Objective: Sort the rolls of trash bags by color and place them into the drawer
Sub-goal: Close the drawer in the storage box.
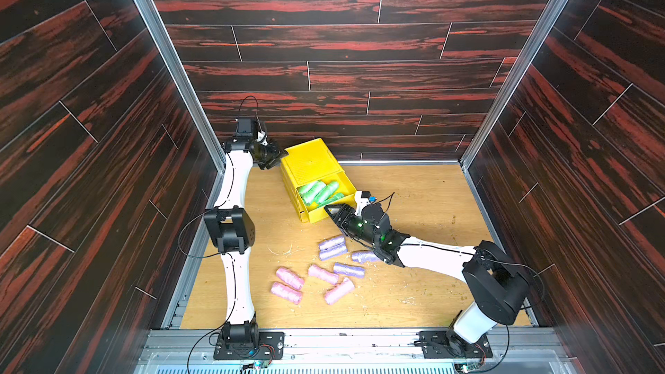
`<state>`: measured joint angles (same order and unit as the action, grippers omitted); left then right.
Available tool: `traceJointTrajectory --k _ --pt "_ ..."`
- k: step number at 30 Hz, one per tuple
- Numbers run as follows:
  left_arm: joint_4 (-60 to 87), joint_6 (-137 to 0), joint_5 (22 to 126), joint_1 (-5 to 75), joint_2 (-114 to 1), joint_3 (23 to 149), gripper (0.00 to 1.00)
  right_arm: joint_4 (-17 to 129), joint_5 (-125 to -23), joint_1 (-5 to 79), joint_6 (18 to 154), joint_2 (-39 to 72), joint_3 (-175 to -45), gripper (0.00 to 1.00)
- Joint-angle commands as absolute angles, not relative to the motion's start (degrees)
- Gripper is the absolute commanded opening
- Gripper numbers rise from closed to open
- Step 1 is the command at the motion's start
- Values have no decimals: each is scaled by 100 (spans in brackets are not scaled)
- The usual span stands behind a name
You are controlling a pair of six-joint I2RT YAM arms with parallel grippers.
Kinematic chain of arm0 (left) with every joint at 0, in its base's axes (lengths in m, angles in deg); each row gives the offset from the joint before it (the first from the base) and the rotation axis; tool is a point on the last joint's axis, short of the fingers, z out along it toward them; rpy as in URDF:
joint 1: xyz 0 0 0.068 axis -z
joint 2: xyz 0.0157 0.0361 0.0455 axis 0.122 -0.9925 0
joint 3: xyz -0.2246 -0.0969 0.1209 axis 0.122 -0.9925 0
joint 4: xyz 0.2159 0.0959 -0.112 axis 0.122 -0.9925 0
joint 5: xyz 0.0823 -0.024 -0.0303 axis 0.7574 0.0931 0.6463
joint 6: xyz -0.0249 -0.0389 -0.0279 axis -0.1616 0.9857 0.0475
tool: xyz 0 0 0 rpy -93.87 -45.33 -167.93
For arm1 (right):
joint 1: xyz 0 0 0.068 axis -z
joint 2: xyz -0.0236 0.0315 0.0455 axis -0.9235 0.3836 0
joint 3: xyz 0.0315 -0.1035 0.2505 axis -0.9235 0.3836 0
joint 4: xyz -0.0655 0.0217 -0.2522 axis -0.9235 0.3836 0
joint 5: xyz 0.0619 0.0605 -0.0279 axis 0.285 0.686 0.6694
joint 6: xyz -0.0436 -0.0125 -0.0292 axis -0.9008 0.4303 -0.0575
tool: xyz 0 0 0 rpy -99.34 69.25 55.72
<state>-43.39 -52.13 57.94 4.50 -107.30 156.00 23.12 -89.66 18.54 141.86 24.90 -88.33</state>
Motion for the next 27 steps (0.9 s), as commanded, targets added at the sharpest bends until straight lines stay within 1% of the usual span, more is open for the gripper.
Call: traceJointTrajectory --k 1,7,14,27 --pt "-4860 -5355 5889 683 -11134 15489 48 2300 -9048 1838 14106 2736 -9190 62" --pt "-4869 -5358 5883 700 -11140 15481 48 2260 -9072 1866 14046 3128 -9637 61" --pt "-4856 -5353 5849 728 -11145 15481 48 2191 -9110 1929 14027 3515 -10054 56" --pt "-4867 -5363 5861 777 -11160 15445 48 2170 -9056 2099 14101 4162 -10807 56"
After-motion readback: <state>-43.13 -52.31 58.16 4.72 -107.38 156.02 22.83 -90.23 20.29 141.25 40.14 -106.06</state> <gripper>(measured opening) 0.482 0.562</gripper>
